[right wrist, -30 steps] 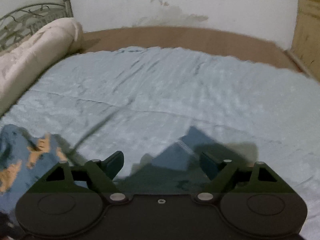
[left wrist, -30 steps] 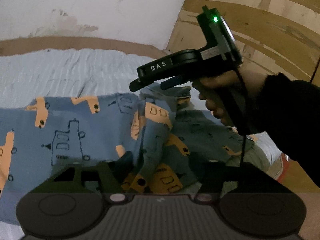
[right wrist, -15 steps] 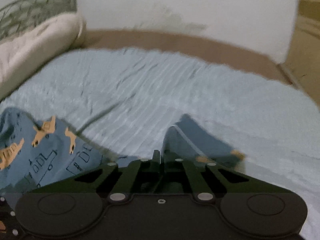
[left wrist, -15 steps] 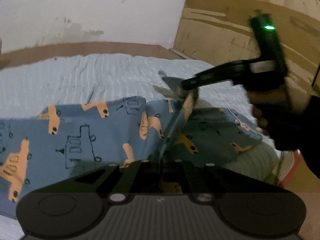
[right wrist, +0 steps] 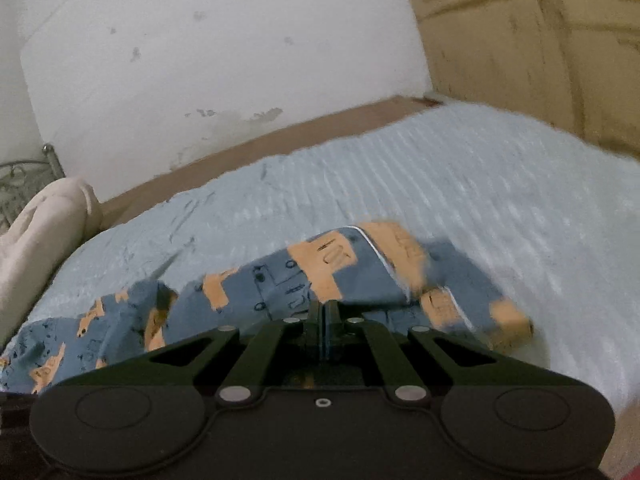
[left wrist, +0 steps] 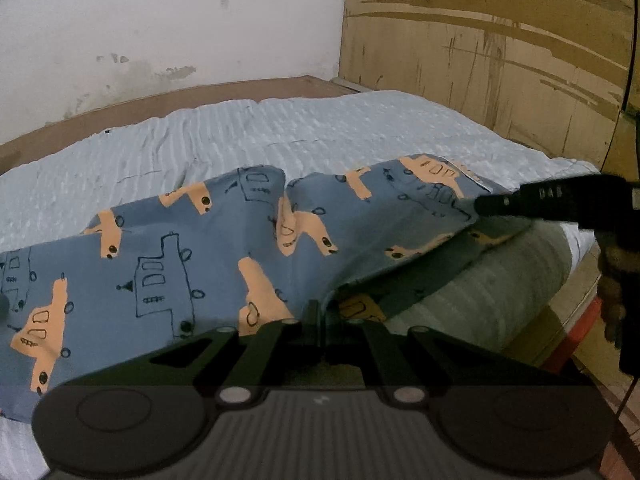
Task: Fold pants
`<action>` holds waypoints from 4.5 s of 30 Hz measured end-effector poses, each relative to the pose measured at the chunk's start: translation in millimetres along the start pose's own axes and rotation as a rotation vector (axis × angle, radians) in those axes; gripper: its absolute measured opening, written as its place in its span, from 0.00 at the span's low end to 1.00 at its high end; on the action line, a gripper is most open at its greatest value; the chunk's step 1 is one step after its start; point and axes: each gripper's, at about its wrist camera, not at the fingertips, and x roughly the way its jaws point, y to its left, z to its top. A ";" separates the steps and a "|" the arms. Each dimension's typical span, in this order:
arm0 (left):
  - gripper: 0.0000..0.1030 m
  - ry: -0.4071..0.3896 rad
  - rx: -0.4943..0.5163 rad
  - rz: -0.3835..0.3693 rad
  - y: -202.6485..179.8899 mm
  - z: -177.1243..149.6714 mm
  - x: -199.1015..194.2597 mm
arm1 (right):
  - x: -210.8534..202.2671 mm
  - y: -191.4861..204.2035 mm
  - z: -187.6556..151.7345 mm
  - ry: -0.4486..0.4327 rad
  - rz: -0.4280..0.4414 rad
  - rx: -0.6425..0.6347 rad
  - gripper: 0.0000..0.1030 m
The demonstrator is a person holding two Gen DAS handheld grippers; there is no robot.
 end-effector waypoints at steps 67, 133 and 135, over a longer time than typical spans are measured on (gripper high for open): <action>0.05 0.008 0.077 0.001 -14.8 -0.9 3.1 | 16.1 -64.2 37.3 -0.030 -0.153 -0.171 0.11; 0.15 -0.230 -0.571 0.514 275.5 -50.1 -129.3 | 20.0 155.5 -80.5 0.029 0.135 -0.331 0.99; 0.15 -0.200 -0.571 0.524 277.3 -52.3 -123.3 | 21.2 155.9 -81.4 0.031 0.134 -0.339 0.99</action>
